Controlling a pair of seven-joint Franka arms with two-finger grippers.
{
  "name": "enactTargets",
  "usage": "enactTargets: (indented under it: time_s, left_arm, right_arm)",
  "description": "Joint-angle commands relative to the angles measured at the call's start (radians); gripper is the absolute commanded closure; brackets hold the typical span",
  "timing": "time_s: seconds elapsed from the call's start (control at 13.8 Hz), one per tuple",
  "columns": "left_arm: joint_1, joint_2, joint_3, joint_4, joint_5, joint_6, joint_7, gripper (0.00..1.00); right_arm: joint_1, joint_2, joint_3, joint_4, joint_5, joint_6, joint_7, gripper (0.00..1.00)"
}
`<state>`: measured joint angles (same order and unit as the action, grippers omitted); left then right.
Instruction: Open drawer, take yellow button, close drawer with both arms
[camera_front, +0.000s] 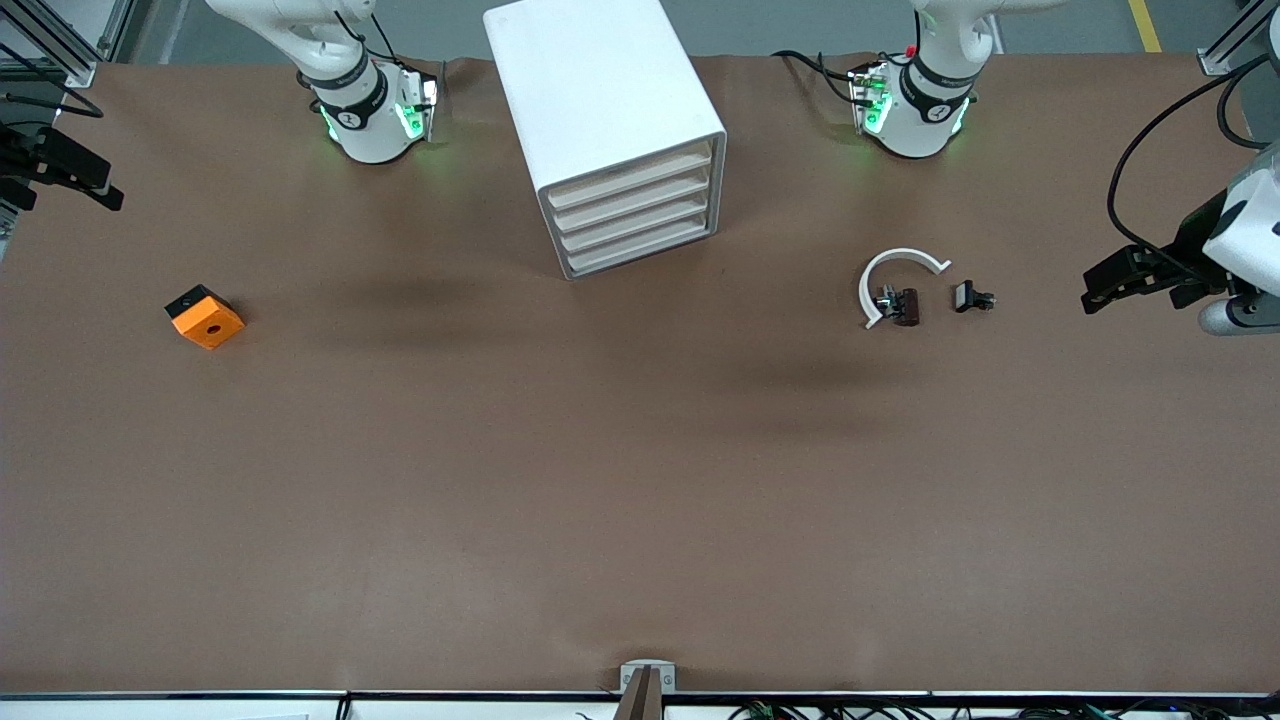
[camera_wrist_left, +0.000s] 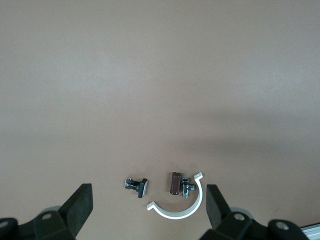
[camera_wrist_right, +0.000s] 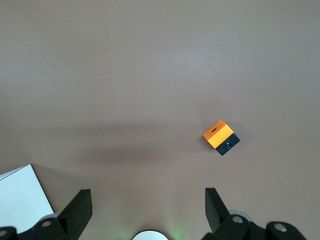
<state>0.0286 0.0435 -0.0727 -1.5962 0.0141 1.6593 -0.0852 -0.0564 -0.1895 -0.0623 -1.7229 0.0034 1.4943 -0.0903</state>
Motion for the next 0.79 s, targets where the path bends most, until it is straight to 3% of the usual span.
enactTargets:
  time_s: [0.0,0.51,0.72]
  left_arm:
    - [0.013,-0.002,-0.01,0.009,-0.003,-0.018,0.022,0.0]
    - [0.011,0.018,-0.009,0.002,-0.008,-0.042,-0.004,0.0]
    - [0.001,0.07,-0.012,0.001,-0.011,-0.036,-0.028,0.0]
  right_arm:
    - [-0.002,-0.024,0.004,-0.017,0.01,0.006,0.012,0.0]
    - [-0.002,-0.024,0.004,-0.017,0.01,0.006,0.012,0.0]
    - [-0.002,-0.024,0.004,-0.017,0.01,0.006,0.012,0.0]
